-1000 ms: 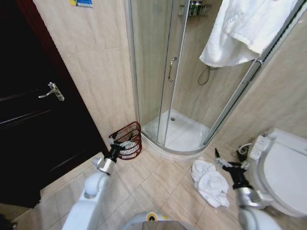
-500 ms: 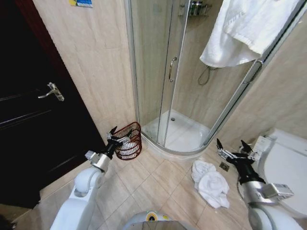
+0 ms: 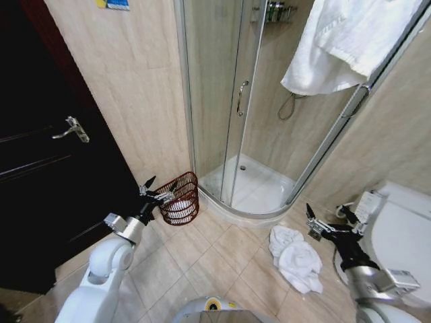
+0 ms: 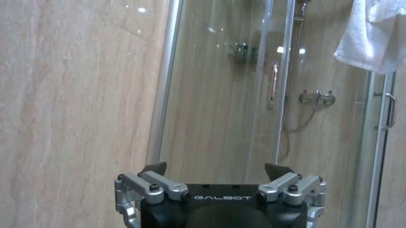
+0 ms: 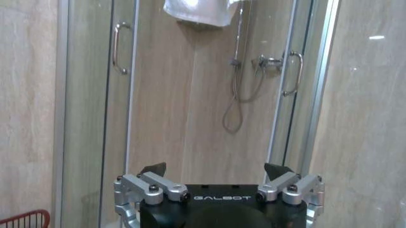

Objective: Discard the used towel into the hamper.

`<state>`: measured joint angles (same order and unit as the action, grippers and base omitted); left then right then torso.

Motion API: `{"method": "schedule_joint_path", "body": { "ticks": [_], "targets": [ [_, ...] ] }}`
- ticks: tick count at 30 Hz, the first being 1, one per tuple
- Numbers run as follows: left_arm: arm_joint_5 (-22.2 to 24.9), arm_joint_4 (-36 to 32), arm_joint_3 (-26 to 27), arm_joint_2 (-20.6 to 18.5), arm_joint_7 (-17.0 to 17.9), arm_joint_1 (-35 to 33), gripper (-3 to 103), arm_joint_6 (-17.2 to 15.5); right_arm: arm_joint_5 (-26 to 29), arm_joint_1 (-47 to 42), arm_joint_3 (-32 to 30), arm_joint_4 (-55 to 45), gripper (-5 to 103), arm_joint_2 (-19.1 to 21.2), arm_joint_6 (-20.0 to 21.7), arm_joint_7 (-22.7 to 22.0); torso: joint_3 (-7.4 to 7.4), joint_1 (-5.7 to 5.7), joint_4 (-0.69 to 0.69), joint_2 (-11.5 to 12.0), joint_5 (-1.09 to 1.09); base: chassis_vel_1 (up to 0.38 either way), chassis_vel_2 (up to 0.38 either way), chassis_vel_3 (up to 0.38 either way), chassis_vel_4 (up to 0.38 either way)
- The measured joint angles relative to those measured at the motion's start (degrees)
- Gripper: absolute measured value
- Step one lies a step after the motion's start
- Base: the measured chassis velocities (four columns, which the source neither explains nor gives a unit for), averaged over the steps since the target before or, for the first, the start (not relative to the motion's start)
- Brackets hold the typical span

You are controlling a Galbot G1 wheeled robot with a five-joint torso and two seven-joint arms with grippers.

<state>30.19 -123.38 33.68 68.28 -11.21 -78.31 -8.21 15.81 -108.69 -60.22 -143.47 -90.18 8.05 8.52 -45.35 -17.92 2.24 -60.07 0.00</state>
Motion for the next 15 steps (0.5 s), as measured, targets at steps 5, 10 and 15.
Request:
{"method": "schedule_joint_path", "body": {
  "ticks": [5, 10, 15],
  "targets": [
    [-0.1, -0.1, -0.1, 0.4, 0.1, -0.2, 100, -0.1, 0.6, -0.6, -0.5, 0.1, 100, -0.1, 0.0, 0.2, 0.00, 0.00, 0.00, 0.0, 0.00, 0.000, 0.000, 0.000, 0.000],
    [-0.8, 0.3, -0.3, 0.7, 0.0, -0.1, 100, 0.0, 0.6, 0.4, -0.3, 0.1, 100, -0.4, 0.1, 0.4, 0.00, 0.01, 0.00, 0.0, 0.00, 0.000, 0.000, 0.000, 0.000],
    [-1.3, 0.6, -0.5, 0.9, 0.0, -0.1, 100, 0.2, 0.5, 0.8, -0.1, 0.1, 100, -0.2, 0.4, 0.5, 0.00, 0.02, 0.01, 0.0, 0.00, -0.043, 0.052, 0.048, -0.061]
  ]
}}
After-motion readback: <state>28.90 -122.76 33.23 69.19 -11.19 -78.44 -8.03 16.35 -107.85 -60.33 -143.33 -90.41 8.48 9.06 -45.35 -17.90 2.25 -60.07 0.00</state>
